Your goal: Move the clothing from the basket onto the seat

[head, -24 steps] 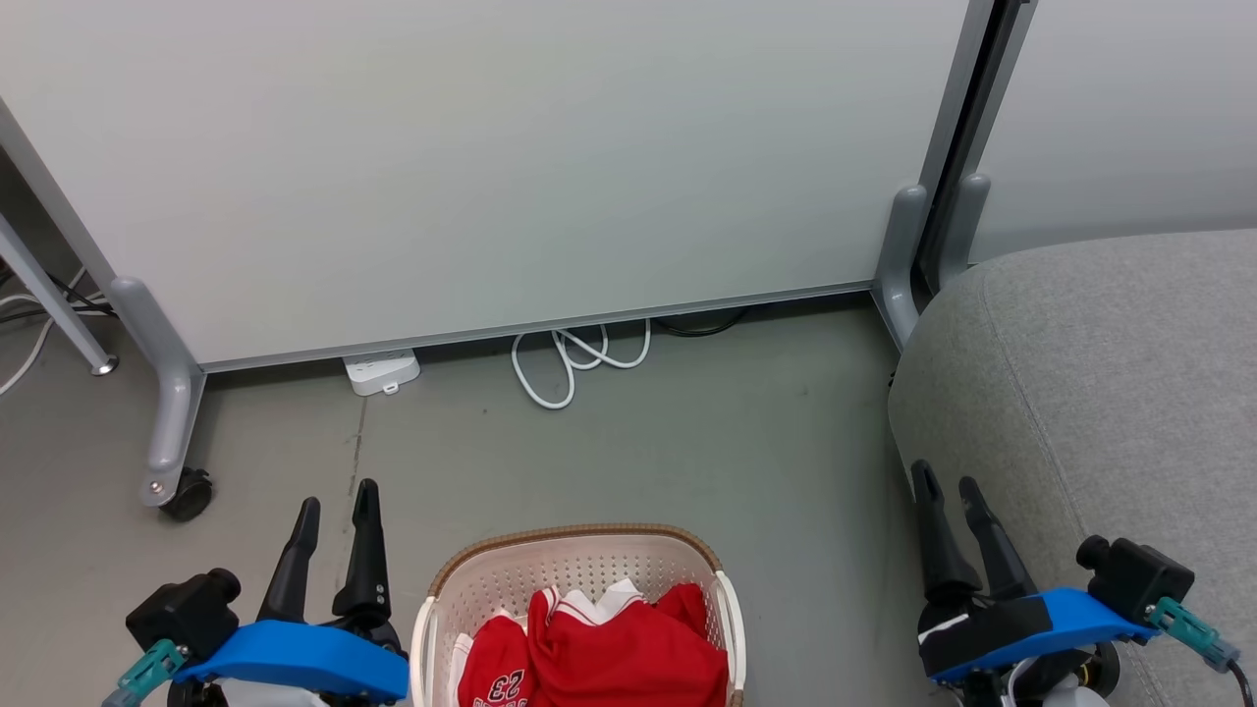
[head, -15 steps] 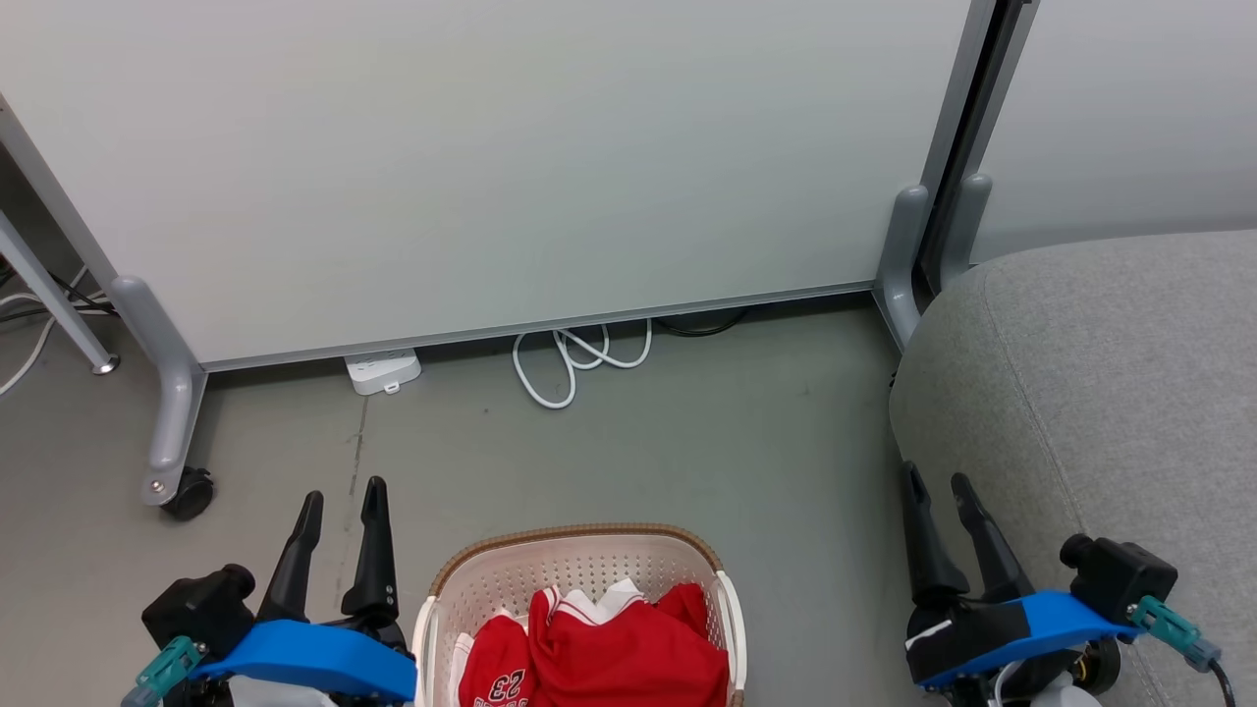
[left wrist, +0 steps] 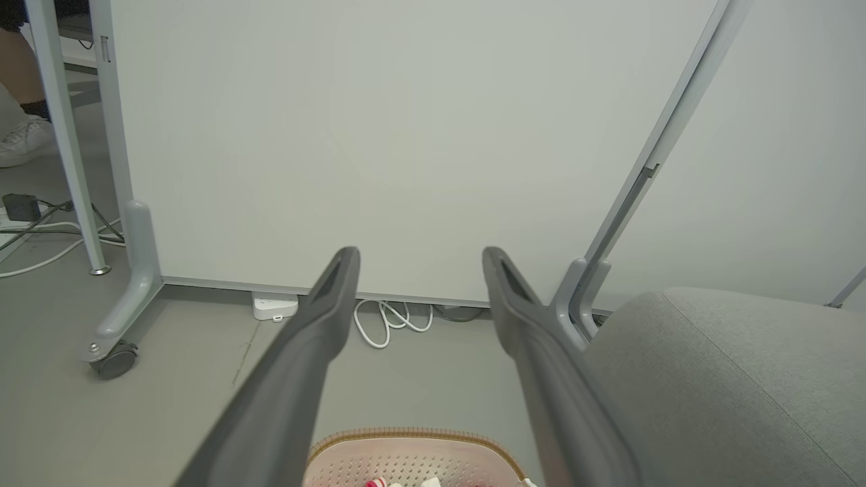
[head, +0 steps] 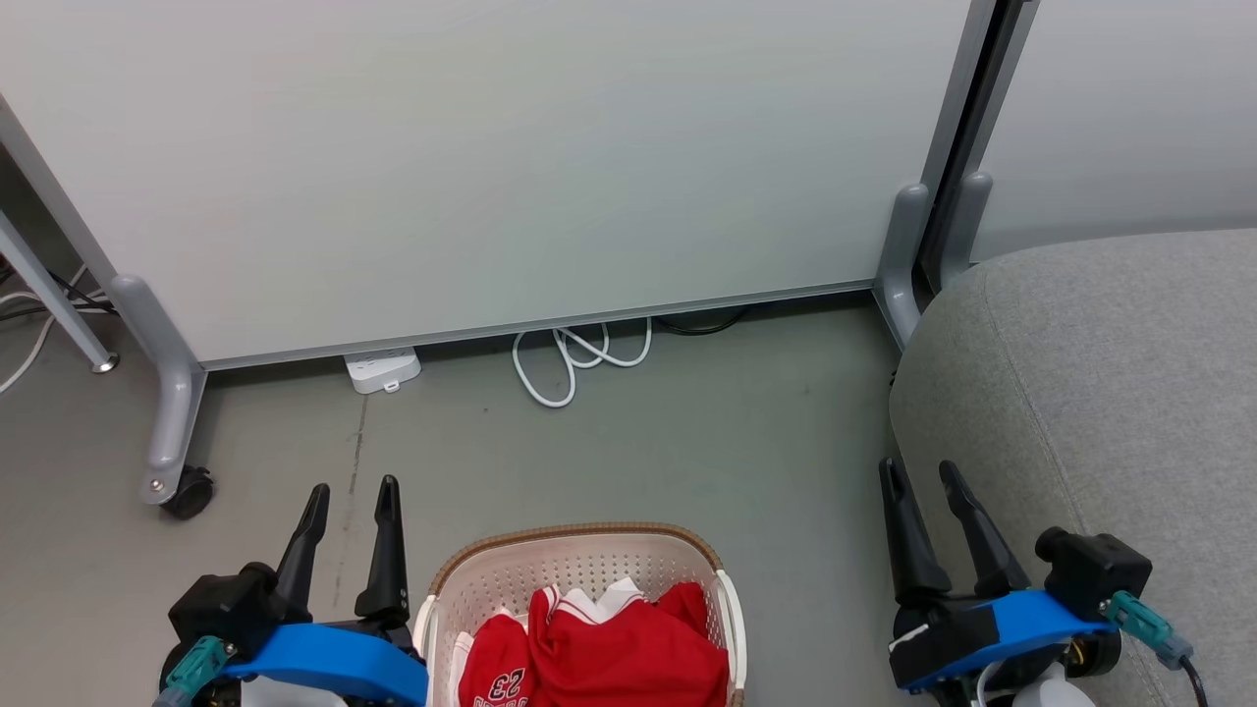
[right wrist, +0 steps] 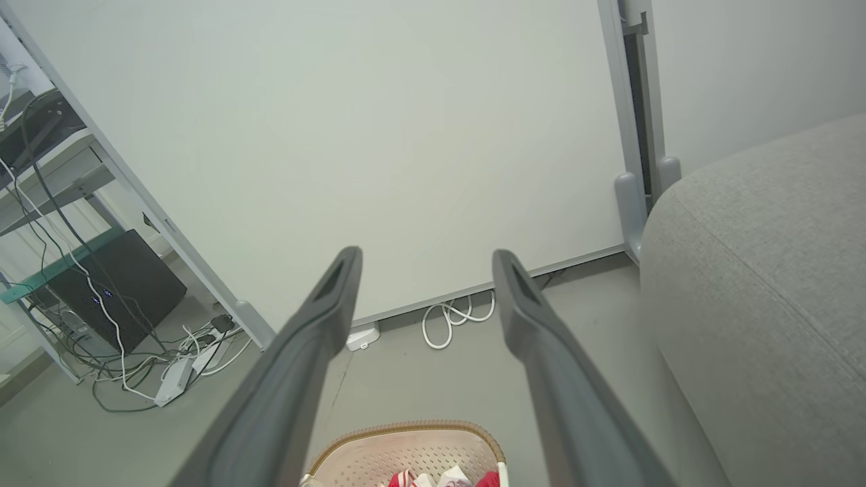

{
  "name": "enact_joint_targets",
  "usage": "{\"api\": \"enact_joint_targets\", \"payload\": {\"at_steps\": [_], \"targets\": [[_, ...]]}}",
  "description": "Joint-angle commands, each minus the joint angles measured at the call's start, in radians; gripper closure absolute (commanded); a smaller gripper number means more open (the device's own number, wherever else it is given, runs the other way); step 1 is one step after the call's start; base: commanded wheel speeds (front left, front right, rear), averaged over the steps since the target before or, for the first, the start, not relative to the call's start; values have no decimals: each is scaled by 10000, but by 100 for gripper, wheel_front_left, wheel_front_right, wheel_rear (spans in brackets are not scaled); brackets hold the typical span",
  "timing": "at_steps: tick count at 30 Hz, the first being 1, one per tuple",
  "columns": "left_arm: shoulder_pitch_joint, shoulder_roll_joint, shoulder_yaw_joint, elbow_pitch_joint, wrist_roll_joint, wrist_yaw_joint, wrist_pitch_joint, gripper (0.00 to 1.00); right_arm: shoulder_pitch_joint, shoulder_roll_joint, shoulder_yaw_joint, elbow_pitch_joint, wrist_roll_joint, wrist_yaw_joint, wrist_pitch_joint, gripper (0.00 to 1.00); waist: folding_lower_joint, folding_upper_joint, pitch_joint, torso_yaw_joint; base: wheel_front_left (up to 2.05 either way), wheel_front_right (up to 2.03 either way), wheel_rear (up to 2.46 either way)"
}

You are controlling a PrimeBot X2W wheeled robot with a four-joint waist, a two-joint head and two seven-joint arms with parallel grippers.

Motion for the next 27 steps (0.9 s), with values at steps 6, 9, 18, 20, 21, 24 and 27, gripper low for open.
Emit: {"api": "enact_joint_targets", "payload": {"at_steps": [6, 9, 18, 20, 21, 24, 27], "targets": [[-195, 74, -35, -79, 595, 64, -210, 0, -164, -32, 97, -18, -642, 0, -189, 0, -1, 0, 16, -7, 0, 0, 0], [-189, 75, -49, -76, 817, 75, -269, 0, -182, -31, 110, -4, -897, 0, -256, 0, -1, 0, 21, -14, 0, 0, 0], [-198, 82, -73, 14, 1390, 97, -444, 0, -220, -31, 130, 82, -1615, -1, -433, 0, -1, 0, 25, -32, 0, 0, 0], [-204, 83, -76, 38, 1507, 85, -490, 0, -216, -31, 125, 100, -1769, -1, -481, 0, -1, 0, 27, -33, 0, 0, 0], [-209, 85, -80, 50, 1554, 81, -515, 0, -212, -32, 116, 110, -1840, -1, -503, 0, -1, 0, 28, -33, 0, 0, 0], [-218, 85, -85, 94, 1722, 64, -558, 0, -202, -32, 90, 139, -2071, -1, -555, 0, -1, 0, 29, -28, 0, 0, 0], [-240, 86, -103, 148, 1893, 51, -617, 0, -199, -30, 63, 191, -2312, -1, -604, 0, -1, 0, 28, -25, 0, 0, 0]]}}
